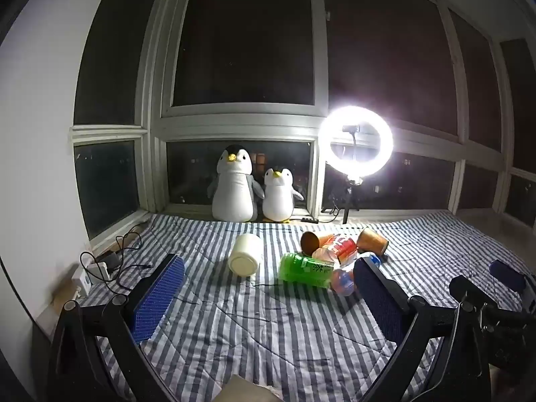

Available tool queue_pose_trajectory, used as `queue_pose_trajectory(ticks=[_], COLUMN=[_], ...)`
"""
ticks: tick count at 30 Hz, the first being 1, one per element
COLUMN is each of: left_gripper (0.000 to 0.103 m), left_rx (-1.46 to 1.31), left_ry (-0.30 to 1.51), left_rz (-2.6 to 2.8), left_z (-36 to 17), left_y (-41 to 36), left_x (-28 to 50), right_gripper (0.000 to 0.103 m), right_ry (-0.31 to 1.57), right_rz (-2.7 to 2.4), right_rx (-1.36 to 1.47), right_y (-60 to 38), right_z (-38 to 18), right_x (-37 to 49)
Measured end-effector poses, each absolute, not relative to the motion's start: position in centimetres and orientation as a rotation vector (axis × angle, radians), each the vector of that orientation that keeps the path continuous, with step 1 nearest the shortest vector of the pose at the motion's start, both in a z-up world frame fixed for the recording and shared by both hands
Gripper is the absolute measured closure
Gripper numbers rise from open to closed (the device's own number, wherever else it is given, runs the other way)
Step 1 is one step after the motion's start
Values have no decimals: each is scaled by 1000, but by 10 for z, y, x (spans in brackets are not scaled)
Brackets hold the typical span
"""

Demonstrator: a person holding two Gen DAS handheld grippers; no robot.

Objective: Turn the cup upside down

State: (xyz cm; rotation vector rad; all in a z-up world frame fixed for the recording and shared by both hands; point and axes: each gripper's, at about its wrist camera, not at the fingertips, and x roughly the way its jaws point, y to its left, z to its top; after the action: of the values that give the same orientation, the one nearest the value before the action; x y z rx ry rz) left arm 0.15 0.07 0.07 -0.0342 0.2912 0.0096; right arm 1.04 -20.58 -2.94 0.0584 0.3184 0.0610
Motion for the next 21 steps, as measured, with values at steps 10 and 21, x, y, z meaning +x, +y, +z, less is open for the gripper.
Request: queue_pose_trajectory(ticks=[10, 21], left_gripper=[1, 1], left_rx=[-44, -34], left_ry=[286, 287], left_rz=[29, 45], left_z=[-1, 0], left_y=[4, 4], left_x=[1, 6], right_gripper=[9, 9], right_ry=[311, 297], right_rz=[53, 40], right_rx=[28, 25], right_y=[-206, -204], right_z=[-28, -30], right_x=[8, 14])
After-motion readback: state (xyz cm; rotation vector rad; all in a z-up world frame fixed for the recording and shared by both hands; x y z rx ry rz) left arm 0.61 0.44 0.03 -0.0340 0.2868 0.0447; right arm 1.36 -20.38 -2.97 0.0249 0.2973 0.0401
